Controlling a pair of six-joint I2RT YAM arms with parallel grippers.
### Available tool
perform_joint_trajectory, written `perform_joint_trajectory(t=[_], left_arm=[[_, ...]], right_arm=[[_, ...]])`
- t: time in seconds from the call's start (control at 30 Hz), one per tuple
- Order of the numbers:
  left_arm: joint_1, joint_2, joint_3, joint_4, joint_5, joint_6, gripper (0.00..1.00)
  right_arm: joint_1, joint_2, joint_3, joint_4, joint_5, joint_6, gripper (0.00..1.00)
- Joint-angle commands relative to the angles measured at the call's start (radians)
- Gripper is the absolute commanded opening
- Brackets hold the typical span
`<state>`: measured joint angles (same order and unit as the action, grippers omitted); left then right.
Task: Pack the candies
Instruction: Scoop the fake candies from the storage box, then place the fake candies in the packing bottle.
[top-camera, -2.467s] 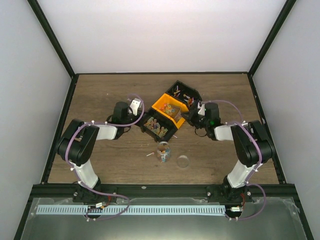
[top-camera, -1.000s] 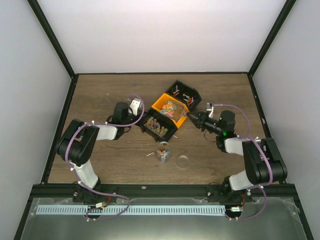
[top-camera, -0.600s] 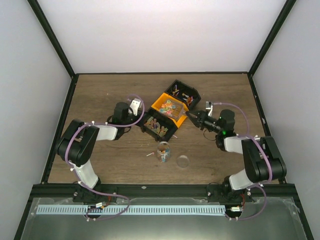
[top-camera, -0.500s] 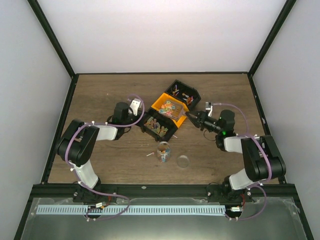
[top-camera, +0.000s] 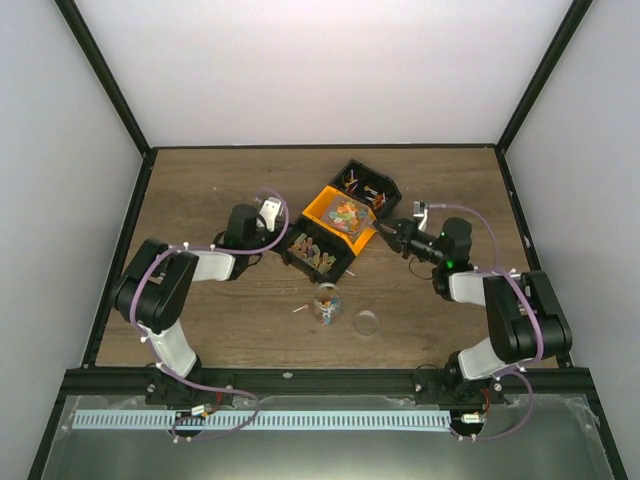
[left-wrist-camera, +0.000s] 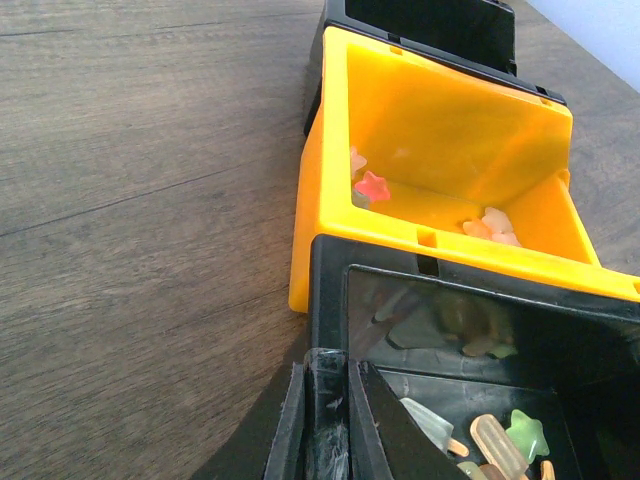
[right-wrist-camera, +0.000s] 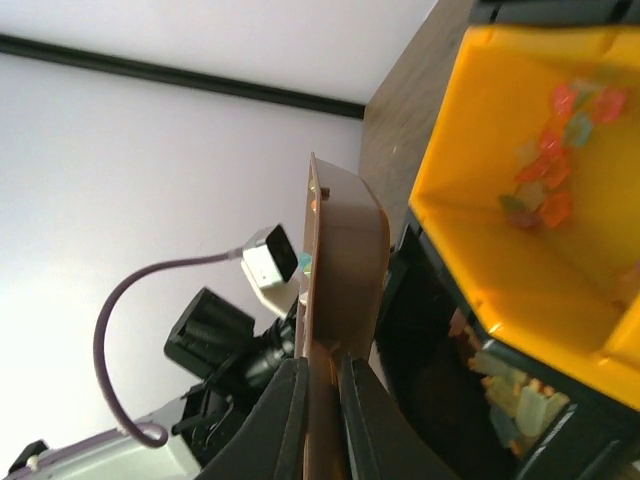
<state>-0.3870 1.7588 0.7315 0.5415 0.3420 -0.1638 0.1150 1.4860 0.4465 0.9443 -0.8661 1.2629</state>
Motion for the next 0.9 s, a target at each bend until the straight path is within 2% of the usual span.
perform_joint_trajectory(t=[0.0,0.1,0.27,0.4,0.47,0.67,0.77,0.87], left_arm=[[-0.004,0.034,-0.02,-0.049,-0.003,0.032,0.04],[-0.003,0.021,-0.034,-0.049,-0.01,0.035,0.04],[-0.004,0.028,-0.026,-0.047,-0.006,0.032,0.04],[-0.003,0.028,-0.031,-0.045,-0.008,0.032,0.04],[-0.004,0.029,-0.031,-0.045,-0.006,0.03,0.04],[-0.005,0.021,-0.036,-0.043,-0.006,0.027,0.04],[-0.007,0.022,-0.035,-0.044,-0.002,0.026,0.04],[-0.007,0.019,-0.042,-0.043,-0.004,0.026,0.04]], right_arm=[[0.037,0.015,0.042,0.073,-0.035,0.026,0.01],[-0.03,-0.016,0.015,0.02,-0.04,-0.004,0.01],[-0.009,-0.01,-0.009,0.062,-0.063,0.02,0.01],[-0.021,-0.042,-0.023,-0.012,-0.075,-0.011,0.01],[-0.028,-0.076,-0.027,-0.085,-0.091,-0.036,0.01],[-0.035,-0.309,0.019,-0.485,-0.095,-0.242,0.01],[-0.038,-0.411,0.011,-0.627,-0.107,-0.319,0.01],[-0.037,-0.467,-0.02,-0.692,-0.147,-0.337,0.01]])
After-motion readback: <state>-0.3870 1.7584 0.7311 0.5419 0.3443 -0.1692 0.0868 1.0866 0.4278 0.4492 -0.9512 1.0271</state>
